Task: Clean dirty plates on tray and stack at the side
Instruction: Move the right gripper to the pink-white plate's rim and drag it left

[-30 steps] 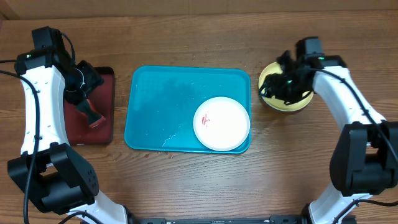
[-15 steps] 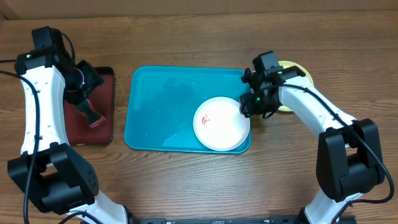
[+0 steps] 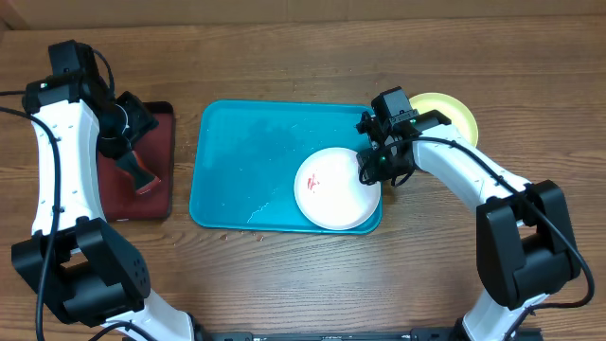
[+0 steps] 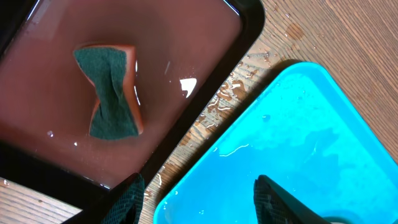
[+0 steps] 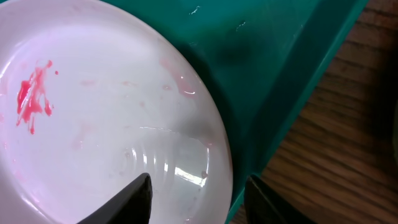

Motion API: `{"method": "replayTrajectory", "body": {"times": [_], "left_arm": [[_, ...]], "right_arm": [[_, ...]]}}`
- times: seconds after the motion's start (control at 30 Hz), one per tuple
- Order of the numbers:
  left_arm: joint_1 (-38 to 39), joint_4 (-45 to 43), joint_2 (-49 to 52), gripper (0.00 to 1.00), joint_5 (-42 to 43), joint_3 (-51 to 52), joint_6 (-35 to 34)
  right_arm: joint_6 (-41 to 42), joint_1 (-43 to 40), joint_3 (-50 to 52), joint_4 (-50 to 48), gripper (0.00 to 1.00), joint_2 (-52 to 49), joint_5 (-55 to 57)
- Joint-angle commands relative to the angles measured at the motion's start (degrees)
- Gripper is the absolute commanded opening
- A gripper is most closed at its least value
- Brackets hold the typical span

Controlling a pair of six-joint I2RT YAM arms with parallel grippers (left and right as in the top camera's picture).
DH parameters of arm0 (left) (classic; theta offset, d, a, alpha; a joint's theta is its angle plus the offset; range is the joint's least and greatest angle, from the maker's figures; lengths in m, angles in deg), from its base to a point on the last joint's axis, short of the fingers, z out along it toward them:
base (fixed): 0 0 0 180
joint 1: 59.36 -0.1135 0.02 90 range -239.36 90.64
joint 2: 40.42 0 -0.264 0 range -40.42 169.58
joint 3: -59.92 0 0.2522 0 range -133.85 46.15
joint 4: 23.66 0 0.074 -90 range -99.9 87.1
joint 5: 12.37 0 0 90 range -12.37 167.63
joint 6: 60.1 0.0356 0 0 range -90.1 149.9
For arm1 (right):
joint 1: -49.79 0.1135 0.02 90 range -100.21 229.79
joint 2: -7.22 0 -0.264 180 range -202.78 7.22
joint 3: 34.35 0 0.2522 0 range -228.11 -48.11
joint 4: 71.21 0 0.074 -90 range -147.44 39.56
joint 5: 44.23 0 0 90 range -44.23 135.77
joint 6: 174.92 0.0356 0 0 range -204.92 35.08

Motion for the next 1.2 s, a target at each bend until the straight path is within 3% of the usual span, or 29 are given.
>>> {"method": "replayTrajectory", "body": {"times": [0.0,0.47,0.67,1.17], "left_arm": [[0.11,-0.07,0.09,0.58,0.22,0.50,0.04],[0.11,0.04,0.11,0.57,0.24,0.50,0.04],[0.11,0.24,0.09,0.58,0.24,0.50,0.07],[0.11,-0.42,0.11,0.58,0.20,0.55,0.04]], "right_arm": [[1.77,0.00,0.28,-0.24,0.44,-1.84,-0.02],[15.69,7.67,-0.48,-2.67,0.38,-4.00,-1.79],[25.38,6.67,-6.25,5.16,0.37,-3.98,2.27],[45.13,10.47,-0.68,2.69,0.34,-4.22,2.25]]}}
